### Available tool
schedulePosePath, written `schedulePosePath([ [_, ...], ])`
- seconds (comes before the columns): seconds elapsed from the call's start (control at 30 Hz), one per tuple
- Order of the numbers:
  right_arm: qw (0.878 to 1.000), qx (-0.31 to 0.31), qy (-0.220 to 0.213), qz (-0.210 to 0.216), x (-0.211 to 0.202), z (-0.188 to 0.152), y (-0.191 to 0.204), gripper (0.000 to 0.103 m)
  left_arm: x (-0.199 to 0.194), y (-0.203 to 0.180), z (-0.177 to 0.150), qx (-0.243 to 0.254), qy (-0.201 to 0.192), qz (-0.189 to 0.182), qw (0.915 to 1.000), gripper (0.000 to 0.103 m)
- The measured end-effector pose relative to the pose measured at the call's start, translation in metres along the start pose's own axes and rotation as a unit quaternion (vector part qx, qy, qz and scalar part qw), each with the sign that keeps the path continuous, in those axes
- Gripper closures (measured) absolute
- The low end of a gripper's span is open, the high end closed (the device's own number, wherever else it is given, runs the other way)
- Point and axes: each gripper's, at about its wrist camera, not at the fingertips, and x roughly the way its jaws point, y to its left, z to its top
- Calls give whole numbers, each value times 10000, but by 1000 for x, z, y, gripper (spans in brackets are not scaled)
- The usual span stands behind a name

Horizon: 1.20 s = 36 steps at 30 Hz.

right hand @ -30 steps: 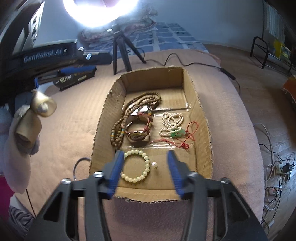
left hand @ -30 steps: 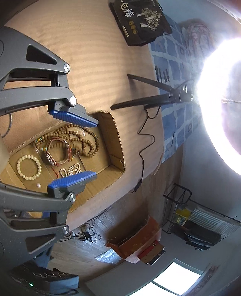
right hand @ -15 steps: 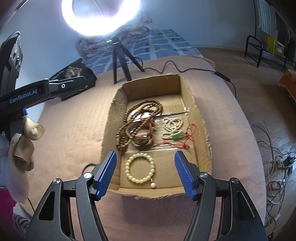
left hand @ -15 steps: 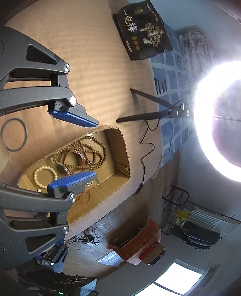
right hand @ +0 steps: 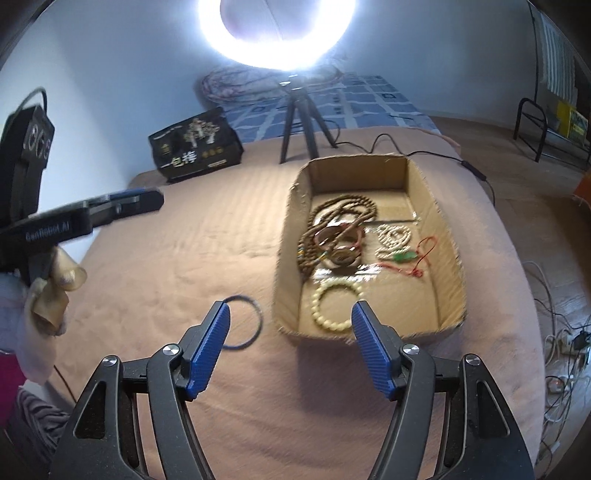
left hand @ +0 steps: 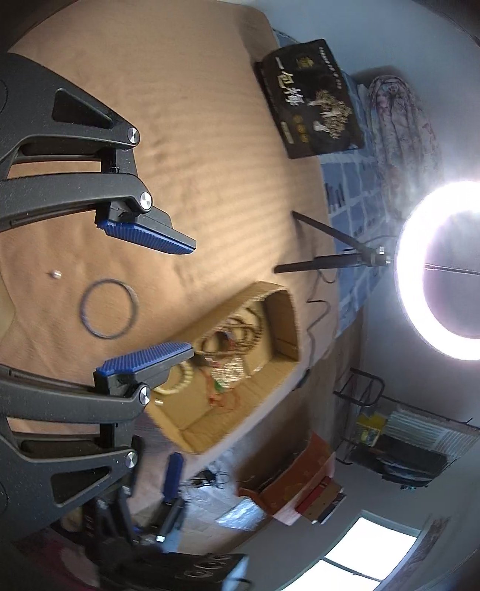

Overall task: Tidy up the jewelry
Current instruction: 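Move the left tool to the other white pearl while the right tool approaches the blue bangle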

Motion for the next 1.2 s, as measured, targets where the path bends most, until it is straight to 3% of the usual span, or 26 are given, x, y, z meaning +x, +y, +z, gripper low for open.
schedulePosePath([
  [0.43, 9993, -237, 205, 189, 21, -38, 39, 35, 18, 11, -77, 416, 793, -256, 9957, 53],
  [0.63, 9994, 14, 226, 253, 37, -51, 42, 35, 34, 7, -108, 830, 1106, -336, 9898, 67],
  [0.7, 9995, 4, 221, 206, 40, -54, 44, 35, 39, 7, -115, 908, 1179, -375, 9881, 72],
  [1.07, 9989, -408, 246, -3, 66, -60, 69, 35, 55, 17, -128, 1114, 1245, -401, 9851, 73],
  [1.2, 9987, -353, 349, -79, 79, -62, 69, 35, 60, 17, -130, 1207, 1237, -421, 9840, 79],
])
